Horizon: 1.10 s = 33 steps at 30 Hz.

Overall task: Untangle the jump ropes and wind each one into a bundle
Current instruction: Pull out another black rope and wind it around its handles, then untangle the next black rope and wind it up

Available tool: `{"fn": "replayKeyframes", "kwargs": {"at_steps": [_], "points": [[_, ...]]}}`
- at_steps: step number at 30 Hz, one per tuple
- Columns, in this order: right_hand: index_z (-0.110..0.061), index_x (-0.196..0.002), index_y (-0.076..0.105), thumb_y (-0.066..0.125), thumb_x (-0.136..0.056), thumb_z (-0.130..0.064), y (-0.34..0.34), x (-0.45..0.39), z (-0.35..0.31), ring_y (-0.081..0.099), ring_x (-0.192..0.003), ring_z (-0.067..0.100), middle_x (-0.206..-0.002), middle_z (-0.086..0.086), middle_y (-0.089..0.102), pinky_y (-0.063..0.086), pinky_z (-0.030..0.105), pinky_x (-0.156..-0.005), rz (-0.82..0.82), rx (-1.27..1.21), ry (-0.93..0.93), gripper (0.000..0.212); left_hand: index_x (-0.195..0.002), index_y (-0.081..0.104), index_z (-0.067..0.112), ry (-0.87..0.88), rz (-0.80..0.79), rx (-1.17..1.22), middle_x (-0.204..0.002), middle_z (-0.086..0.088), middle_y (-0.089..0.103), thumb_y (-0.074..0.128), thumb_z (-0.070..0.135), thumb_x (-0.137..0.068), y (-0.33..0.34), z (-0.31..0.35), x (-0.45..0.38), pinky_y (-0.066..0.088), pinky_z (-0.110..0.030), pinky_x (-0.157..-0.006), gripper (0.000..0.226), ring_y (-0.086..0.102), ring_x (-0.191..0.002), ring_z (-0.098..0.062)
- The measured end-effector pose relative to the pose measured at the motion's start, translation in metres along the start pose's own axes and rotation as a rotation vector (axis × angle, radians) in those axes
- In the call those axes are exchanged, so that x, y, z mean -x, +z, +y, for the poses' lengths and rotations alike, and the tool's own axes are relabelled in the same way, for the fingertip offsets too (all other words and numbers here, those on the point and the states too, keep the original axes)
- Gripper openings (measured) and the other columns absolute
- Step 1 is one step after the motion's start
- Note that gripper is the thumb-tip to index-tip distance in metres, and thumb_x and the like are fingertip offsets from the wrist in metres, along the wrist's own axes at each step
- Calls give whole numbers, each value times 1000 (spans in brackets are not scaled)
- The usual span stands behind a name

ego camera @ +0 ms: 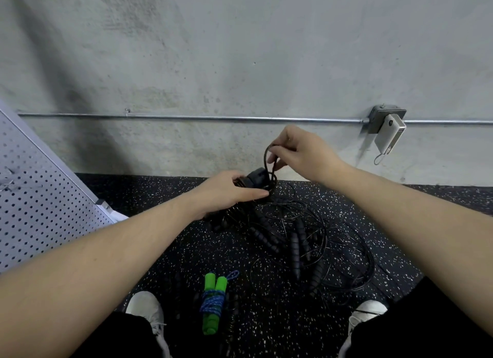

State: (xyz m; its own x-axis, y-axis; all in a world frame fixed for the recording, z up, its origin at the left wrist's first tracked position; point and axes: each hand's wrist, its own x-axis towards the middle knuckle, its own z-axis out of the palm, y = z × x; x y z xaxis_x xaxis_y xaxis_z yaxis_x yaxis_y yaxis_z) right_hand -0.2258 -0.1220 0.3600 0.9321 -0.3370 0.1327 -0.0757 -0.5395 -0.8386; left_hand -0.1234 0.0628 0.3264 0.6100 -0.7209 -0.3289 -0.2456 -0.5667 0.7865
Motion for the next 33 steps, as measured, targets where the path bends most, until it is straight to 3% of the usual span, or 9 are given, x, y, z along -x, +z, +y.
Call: {"fn": "replayKeyframes", "kwargs": {"at_steps": [3,7,11,13,16,22,27,31,33], "points": [[-14,-99,66,62,-97,-9,-9,1,8,76,-76,23,-92,5,77,61,41,-82,-60,-17,158,6,-102,73,37,13,-25,-72,-92,18,73,81,65,-73,3,-5,-1,47,-26,-74,41,67,-90,-4],[-25,-129,59,71,-93,-17,-13,3,22,75,-76,14,-105,0,75,63,35,-76,-242,124,271,39,-105,69,31,-76,-14,-135,-103,12,69,75,66,-80,4,-21,-3,47,-28,-75,43,63,-95,-7],[-26,-121,64,69,-93,-22,-5,8,31,71,-71,2,-98,-8,74,55,16,-62,-441,410,219,28,-107,67,27,-179,2,-44,-107,4,70,73,58,-85,7,-39,0,54,-32,-86,38,65,-98,-14],[-24,-114,67,70,-92,-21,3,11,32,71,-78,5,-94,-8,73,57,21,-71,-531,487,179,22,-110,65,25,-271,-22,29,-108,-1,71,73,54,-87,11,-52,6,56,-36,-88,38,67,-100,-20],[-22,-103,71,73,-90,-23,26,15,31,68,-90,13,-97,-6,73,56,32,-88,-555,548,111,14,-112,65,23,-366,1,123,-109,-7,72,75,49,-86,20,-79,15,59,-36,-73,38,70,-95,-26],[-27,-93,77,77,-85,-29,74,28,33,60,-78,2,-84,-15,68,48,22,-73,-626,562,24,8,-121,60,19,-491,98,231,-110,-2,64,72,50,-89,42,-127,27,52,-32,-78,46,63,-98,-21],[-25,-98,77,76,-88,-31,103,36,40,59,-74,-4,-82,-18,67,43,15,-66,-730,535,-10,12,-132,54,15,-583,134,308,-122,-8,64,75,53,-82,58,-176,32,53,-41,-97,65,63,-106,-27],[-21,-104,76,71,-92,-31,124,35,54,58,-76,1,-85,-14,65,47,22,-75,-797,565,-4,17,-118,63,6,-582,189,256,-111,-13,69,72,32,-91,67,-218,32,50,-31,-82,39,65,-93,-26],[-19,-109,75,66,-96,-30,133,33,65,59,-82,4,-89,-14,64,46,22,-78,-842,568,18,19,-112,63,3,-624,215,232,-104,-14,68,72,30,-91,71,-237,32,53,-33,-84,34,65,-95,-29]]}}
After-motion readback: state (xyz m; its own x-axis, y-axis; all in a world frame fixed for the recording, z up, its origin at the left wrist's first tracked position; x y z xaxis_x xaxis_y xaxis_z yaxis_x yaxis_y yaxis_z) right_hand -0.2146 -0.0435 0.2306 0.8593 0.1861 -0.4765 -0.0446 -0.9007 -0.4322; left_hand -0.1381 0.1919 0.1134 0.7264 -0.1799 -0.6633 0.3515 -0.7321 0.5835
